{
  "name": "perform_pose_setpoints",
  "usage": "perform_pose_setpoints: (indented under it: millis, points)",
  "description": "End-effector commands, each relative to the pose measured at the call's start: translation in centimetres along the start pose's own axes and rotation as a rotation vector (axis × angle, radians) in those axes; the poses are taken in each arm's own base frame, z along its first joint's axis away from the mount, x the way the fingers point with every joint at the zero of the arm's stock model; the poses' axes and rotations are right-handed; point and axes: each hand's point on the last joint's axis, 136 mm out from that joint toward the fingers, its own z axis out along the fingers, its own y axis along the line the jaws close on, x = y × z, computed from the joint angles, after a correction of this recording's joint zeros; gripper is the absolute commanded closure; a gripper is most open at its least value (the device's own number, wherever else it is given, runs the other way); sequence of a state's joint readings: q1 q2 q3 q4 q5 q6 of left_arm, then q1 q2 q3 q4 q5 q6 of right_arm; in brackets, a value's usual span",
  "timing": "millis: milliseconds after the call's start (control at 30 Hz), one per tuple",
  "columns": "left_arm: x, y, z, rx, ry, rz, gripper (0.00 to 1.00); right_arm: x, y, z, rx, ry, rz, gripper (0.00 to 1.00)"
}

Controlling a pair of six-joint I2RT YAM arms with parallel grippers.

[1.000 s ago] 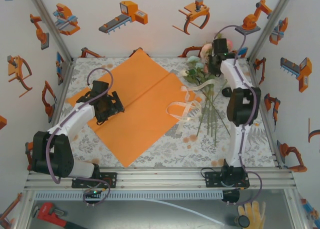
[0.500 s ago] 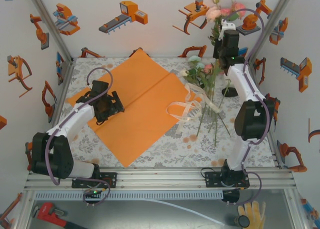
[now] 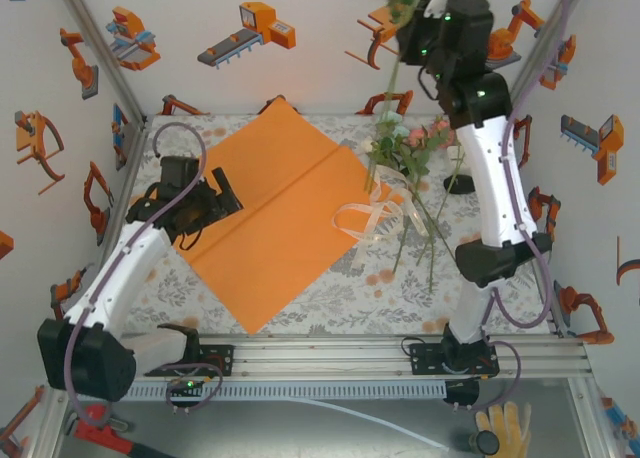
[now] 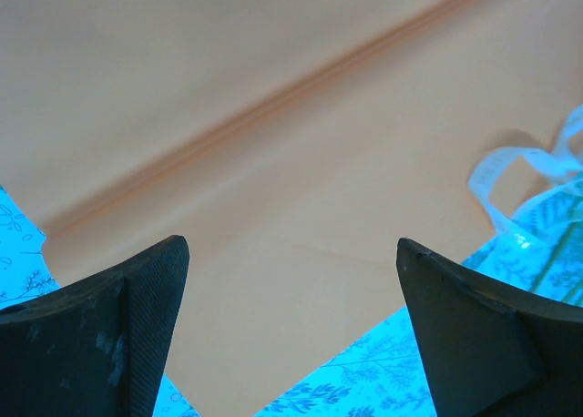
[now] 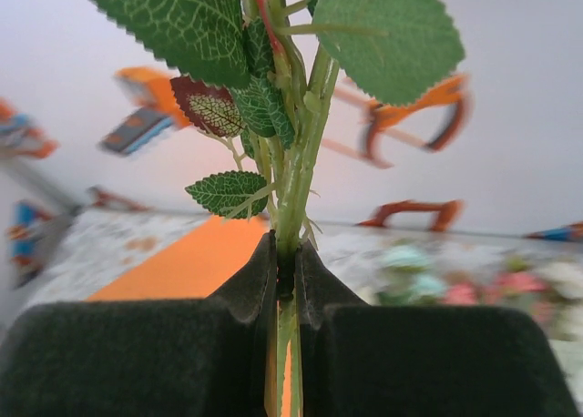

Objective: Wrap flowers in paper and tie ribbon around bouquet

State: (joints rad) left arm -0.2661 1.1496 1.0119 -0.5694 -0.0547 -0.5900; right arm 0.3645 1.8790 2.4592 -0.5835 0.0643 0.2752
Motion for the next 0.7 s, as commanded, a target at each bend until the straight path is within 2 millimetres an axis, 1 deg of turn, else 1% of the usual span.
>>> perform_pose_setpoints:
  millis: [0,100,167,233,300,333,367,433,500,567,633,667]
  points:
    - [-0.9,-0.3,-3.1,0.026,-0.053,0.033,0.12,9.3,4.6,5.0,-0.098,0.185,0.171,1.00]
    - [-0.8,0.0,-4.3,0.035,-0.081,0.039,0.11,12.4,8.7,8.1,-0.182,0.182,0.239,1.00]
    - [-0.4,0.5,-4.5,0.025,-0.076,0.040,0.11,14.7,11.2,10.2,-0.237,0.217,0.300,1.00]
    - [0.3,0.8,-4.5,0.021,-0.064,0.037,0.10,17.7,13.7,12.3,-0.282,0.263,0.340,1.00]
    - [0.8,1.0,-4.4,0.025,-0.056,0.029,0.10,20.5,15.6,13.7,-0.298,0.303,0.345,1.00]
    - [1.0,1.0,-4.3,0.031,-0.054,0.023,0.10,22.2,16.4,14.4,-0.308,0.326,0.359,1.00]
    - [1.2,1.1,-4.2,0.033,-0.051,0.016,0.10,23.4,17.1,14.9,-0.327,0.342,0.373,1.00]
    - [1.7,1.1,-4.0,0.045,-0.041,0.008,0.10,26.6,18.2,16.2,-0.359,0.372,0.417,1.00]
    - [2.1,1.1,-3.7,0.049,-0.025,0.002,0.10,29.6,18.7,17.4,-0.386,0.390,0.455,1.00]
    - [2.4,1.1,-3.6,0.054,-0.016,-0.001,0.10,32.4,18.4,18.5,-0.378,0.411,0.461,1.00]
    - [2.6,1.2,-3.5,0.053,-0.010,-0.002,0.10,35.2,17.6,19.3,-0.356,0.441,0.440,1.00]
    - [2.8,1.3,-3.5,0.050,-0.008,-0.002,0.10,36.1,17.3,19.7,-0.353,0.449,0.434,1.00]
